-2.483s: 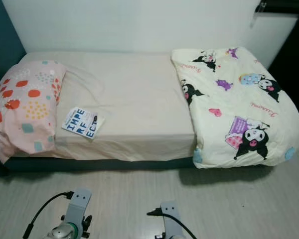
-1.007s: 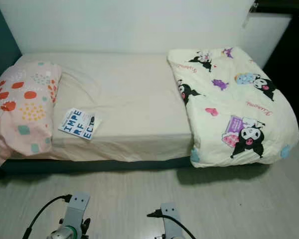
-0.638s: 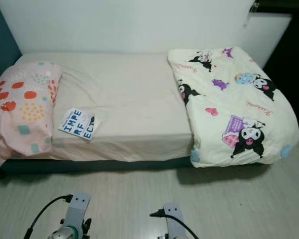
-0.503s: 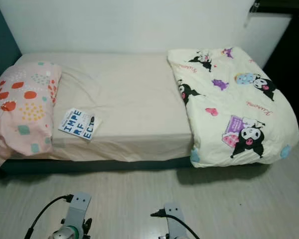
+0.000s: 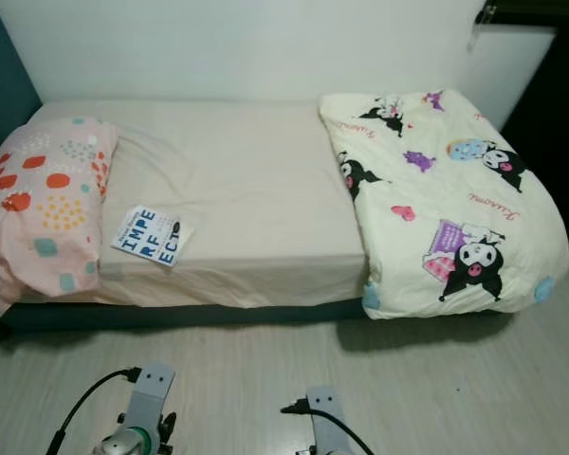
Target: Clean up the room
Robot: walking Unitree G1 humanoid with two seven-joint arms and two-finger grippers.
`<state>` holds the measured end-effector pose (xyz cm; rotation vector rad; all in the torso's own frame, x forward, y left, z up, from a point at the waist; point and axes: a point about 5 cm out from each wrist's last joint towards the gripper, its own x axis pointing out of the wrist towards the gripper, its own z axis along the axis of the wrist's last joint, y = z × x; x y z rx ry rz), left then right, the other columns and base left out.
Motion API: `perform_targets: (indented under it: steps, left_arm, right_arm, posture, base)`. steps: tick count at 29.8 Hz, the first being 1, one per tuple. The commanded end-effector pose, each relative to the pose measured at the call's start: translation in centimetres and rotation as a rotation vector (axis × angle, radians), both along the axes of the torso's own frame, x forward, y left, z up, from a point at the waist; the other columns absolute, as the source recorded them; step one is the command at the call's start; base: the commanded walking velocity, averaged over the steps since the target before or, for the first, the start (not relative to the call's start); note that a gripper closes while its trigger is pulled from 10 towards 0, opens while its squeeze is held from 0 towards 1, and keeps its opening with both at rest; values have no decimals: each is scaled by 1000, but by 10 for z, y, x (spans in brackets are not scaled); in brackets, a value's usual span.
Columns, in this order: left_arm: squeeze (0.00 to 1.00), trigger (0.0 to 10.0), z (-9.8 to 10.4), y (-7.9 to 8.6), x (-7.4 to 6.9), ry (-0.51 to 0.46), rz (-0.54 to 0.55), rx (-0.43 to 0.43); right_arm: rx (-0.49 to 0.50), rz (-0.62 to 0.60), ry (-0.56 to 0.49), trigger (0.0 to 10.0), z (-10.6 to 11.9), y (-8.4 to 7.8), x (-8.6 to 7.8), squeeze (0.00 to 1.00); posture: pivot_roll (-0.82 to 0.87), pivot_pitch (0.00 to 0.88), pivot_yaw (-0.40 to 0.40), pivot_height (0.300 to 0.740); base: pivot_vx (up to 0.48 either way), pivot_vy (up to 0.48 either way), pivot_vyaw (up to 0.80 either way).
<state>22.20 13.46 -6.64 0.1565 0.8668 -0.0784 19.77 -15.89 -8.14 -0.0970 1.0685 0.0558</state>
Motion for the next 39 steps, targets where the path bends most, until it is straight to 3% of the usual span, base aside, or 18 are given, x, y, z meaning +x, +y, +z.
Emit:
perform_targets:
  steps: [1, 9, 19, 31, 34, 39]
  left_arm:
    - [0, 10000, -3, 1, -5, 18, 4, 2]
    - [0, 10000, -4, 1, -7, 26, 7, 0]
    - [0, 10000, -5, 2, -8, 33, 10, -2]
    - [0, 10000, -4, 6, -7, 39, -2, -9]
    - [0, 10000, -2, 13, -3, 17, 51, -42]
    - [0, 10000, 0, 12, 0, 0, 52, -51]
  right_arm:
    - [2, 0, 14, 10000, -2, 3, -4, 0]
    - [3, -5, 20, 10000, -4, 5, -7, 0]
    - [-12, -16, 29, 10000, -5, -7, -10, 0]
    - [9, -42, 11, 10000, -4, 2, -8, 0]
    - [13, -41, 4, 10000, -3, 2, -5, 0]
    - [15, -41, -2, 10000, -2, 3, -3, 0]
  posture:
    - [48, 0, 75, 740]
    - [37, 0, 82, 740]
    - [27, 0, 82, 740]
    - [57, 0, 73, 740]
    - [82, 0, 50, 740]
    - [85, 0, 43, 740]
  base:
    - [0, 0, 0]
    - [0, 0, 0]
    - [0, 0, 0]
    - [0, 0, 0]
    - [0, 0, 0]
    - [0, 0, 0]
